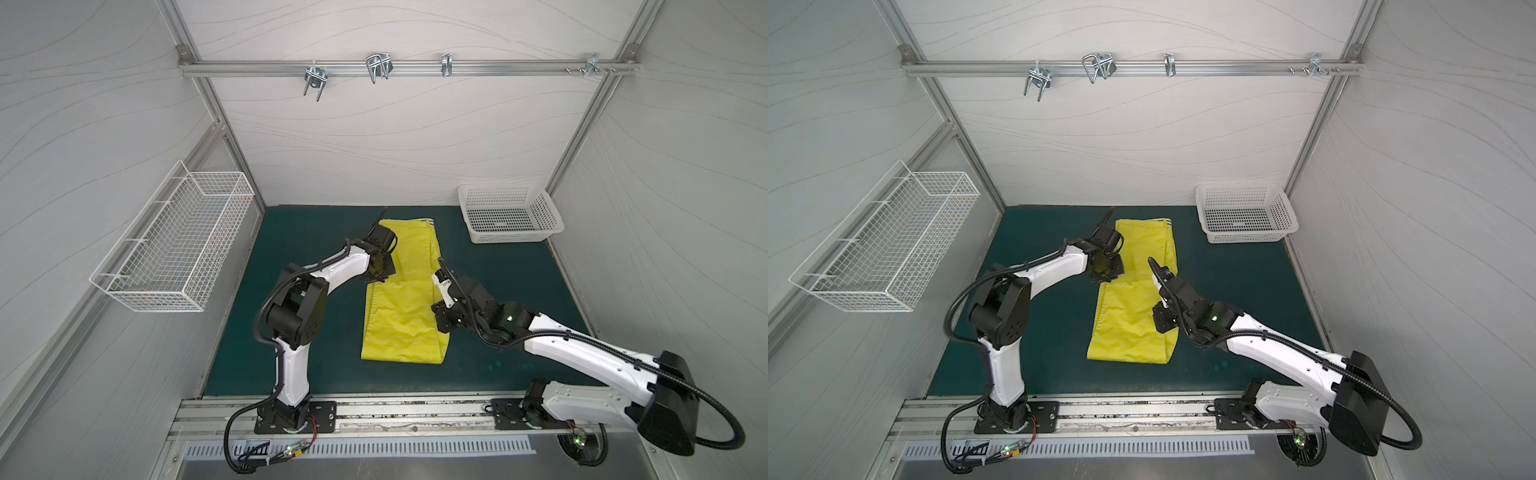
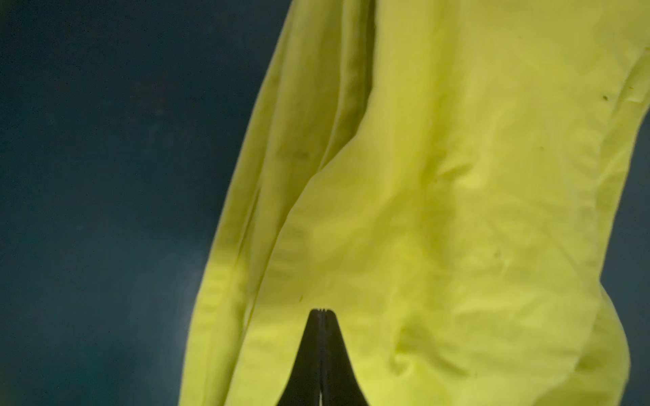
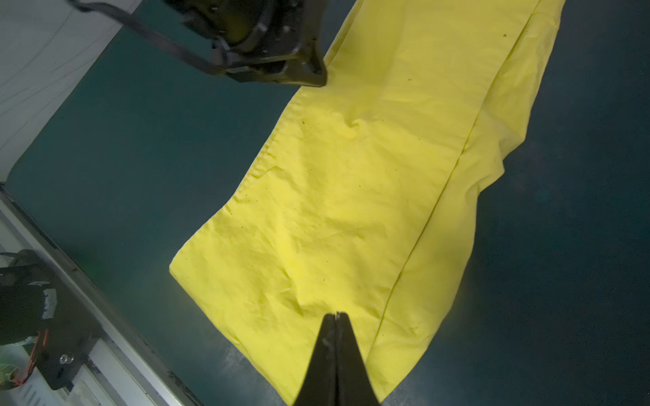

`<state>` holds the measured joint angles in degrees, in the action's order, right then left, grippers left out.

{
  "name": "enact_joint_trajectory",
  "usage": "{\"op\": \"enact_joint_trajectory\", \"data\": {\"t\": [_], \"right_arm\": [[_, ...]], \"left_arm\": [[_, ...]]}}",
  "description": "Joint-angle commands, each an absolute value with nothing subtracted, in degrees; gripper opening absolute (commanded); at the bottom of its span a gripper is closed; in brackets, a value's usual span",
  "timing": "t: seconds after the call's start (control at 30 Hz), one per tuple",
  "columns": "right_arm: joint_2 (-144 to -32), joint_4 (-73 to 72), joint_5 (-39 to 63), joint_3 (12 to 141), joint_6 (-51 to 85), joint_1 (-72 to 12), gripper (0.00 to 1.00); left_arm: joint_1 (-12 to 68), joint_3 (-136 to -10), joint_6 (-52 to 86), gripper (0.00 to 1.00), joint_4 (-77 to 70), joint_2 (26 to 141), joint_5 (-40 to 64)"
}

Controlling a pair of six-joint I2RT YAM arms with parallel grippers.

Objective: Roll up the long pants
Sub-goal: Adjust the long pant at the center of the board, then roll the long pant at the center of the board.

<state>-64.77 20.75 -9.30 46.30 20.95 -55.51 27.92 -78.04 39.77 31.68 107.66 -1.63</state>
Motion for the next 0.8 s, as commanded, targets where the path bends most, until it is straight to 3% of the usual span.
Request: {"op": "enact_joint_trajectory", "data": {"t": [0.0, 0.03, 0.13, 0.27, 0.43, 0.53, 0.77], "right_arm": [[-63.9, 21.2, -4.7, 43.6, 17.2, -56.6, 0.00], [-64.0, 22.4, -4.8, 43.8, 16.8, -57.0, 0.00], [-64.9, 26.9, -6.0, 45.0, 13.3, -60.1, 0.21], [-63.9, 28.2, -9.5, 43.5, 9.8, -66.1, 0.39], [-64.2, 27.7, -16.4, 41.7, 9.2, -71.6, 0.41], [-66.1, 27.9, -19.6, 41.7, 7.6, -75.0, 0.50], [-76.8, 28.3, -20.6, 45.5, 7.3, -78.3, 0.51]], "left_arm": [[27.8, -72.4, 41.7, 0.00, 28.0, 101.7, -1.7], [28.0, -70.5, 42.4, 0.00, 27.8, 100.4, -0.9], [29.6, -64.6, 43.0, 0.00, 25.3, 96.0, -0.9], [29.9, -64.2, 42.4, 0.00, 25.5, 96.5, 0.0], [29.9, -72.0, 40.5, 0.00, 26.0, 104.0, 3.1], [29.9, -76.8, 39.3, 0.00, 26.2, 108.7, 4.3], [29.7, -84.6, 38.4, 0.00, 24.9, 119.2, 10.2]]}}
